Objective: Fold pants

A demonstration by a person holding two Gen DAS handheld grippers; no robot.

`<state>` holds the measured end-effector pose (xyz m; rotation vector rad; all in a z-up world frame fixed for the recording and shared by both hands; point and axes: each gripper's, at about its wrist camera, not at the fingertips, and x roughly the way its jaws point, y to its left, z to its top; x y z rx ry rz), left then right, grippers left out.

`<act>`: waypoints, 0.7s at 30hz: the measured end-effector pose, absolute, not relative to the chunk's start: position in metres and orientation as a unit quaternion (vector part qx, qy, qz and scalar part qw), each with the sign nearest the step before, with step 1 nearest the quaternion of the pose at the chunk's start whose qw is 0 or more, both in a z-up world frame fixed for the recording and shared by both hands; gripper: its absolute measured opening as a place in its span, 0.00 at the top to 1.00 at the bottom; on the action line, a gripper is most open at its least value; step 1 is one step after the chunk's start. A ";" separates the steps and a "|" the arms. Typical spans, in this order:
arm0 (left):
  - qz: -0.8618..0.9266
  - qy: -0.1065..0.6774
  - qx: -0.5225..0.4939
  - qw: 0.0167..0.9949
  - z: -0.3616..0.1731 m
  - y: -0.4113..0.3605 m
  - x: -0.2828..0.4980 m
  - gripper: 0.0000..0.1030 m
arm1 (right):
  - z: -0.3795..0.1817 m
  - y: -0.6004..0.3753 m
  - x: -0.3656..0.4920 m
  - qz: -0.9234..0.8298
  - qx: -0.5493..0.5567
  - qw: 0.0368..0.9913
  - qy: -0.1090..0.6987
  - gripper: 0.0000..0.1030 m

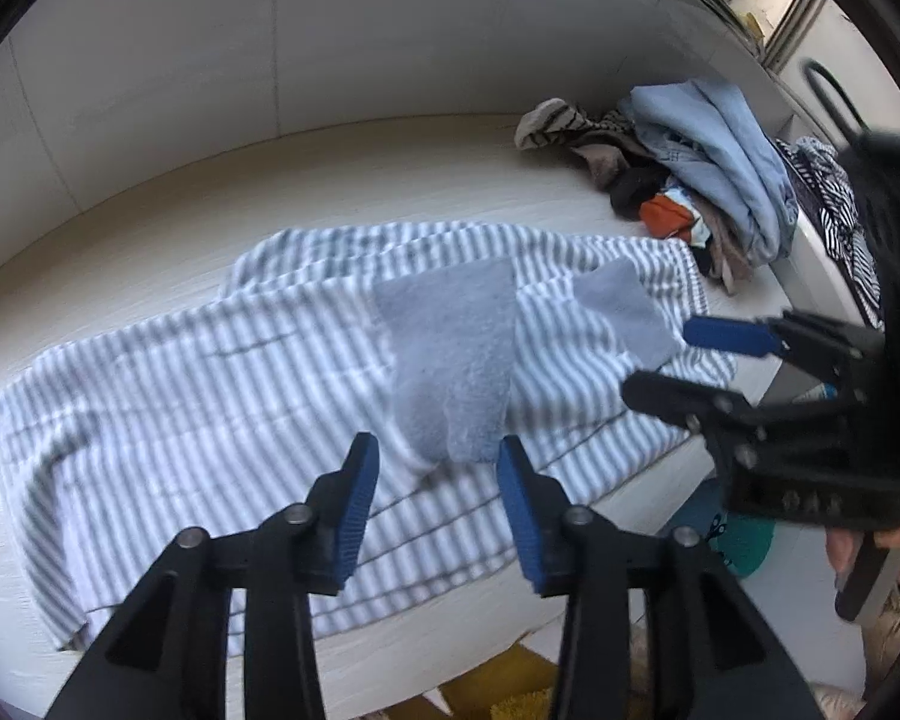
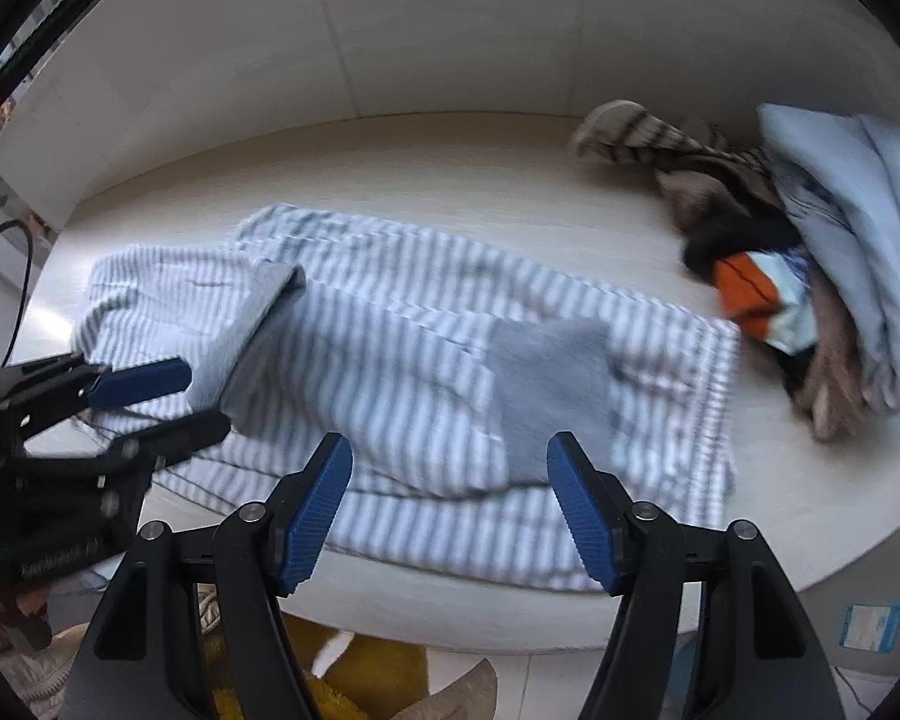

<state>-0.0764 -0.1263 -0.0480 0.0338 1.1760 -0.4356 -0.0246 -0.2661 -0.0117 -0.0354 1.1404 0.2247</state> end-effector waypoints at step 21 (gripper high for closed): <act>-0.106 0.534 -0.021 0.838 -0.025 -0.001 -0.086 0.50 | -0.007 -0.224 -0.013 0.100 0.018 0.834 0.542 0.33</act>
